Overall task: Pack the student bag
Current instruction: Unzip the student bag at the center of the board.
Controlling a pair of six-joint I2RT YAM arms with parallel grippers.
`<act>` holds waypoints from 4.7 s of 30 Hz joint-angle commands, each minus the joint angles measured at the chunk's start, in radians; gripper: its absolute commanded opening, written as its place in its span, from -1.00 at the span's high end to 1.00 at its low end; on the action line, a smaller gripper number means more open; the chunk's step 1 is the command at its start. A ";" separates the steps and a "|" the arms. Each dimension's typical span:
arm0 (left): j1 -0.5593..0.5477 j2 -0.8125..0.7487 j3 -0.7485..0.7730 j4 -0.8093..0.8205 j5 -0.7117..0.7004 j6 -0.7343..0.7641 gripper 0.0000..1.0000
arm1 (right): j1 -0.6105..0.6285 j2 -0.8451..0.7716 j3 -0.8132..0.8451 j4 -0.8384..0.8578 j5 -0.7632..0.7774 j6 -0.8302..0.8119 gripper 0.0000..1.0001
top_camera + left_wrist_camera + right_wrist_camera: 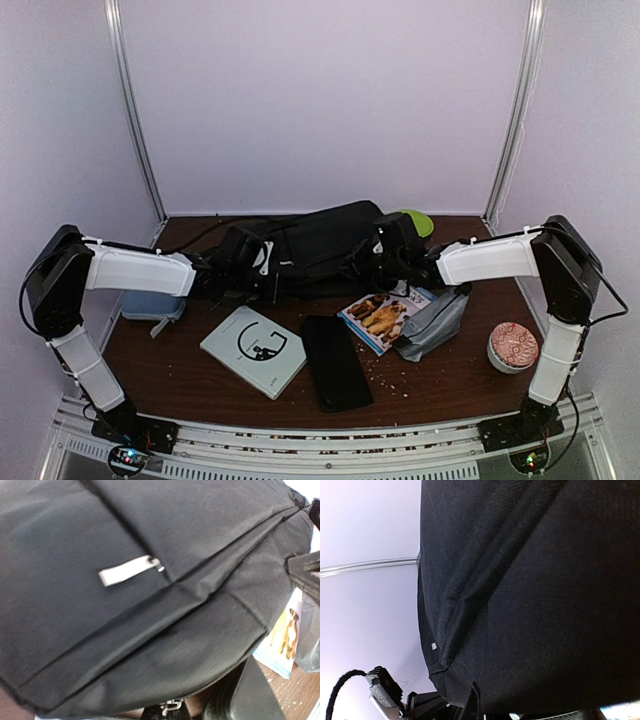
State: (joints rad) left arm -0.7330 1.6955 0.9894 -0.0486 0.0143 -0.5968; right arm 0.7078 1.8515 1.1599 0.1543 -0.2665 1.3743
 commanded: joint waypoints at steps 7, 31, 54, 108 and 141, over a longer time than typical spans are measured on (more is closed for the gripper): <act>0.028 -0.086 -0.097 -0.060 -0.085 0.016 1.00 | -0.070 -0.046 -0.004 -0.105 0.065 -0.155 1.00; 0.056 -0.135 -0.210 -0.005 -0.027 -0.009 1.00 | -0.130 -0.018 0.135 -0.241 -0.002 -0.375 0.19; 0.027 -0.129 -0.218 0.064 0.027 0.006 1.00 | 0.178 0.069 0.108 0.026 -0.134 0.033 -0.17; -0.029 -0.155 -0.249 0.065 -0.027 0.005 1.00 | 0.197 0.202 0.233 0.021 -0.055 0.062 1.00; -0.029 -0.119 -0.142 -0.079 -0.119 0.048 1.00 | -0.145 -0.213 -0.129 -0.213 0.039 -0.323 1.00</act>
State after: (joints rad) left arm -0.7734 1.5642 0.8299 -0.0383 -0.0475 -0.5583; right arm 0.6376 1.6604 1.0122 -0.0029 -0.4000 1.0901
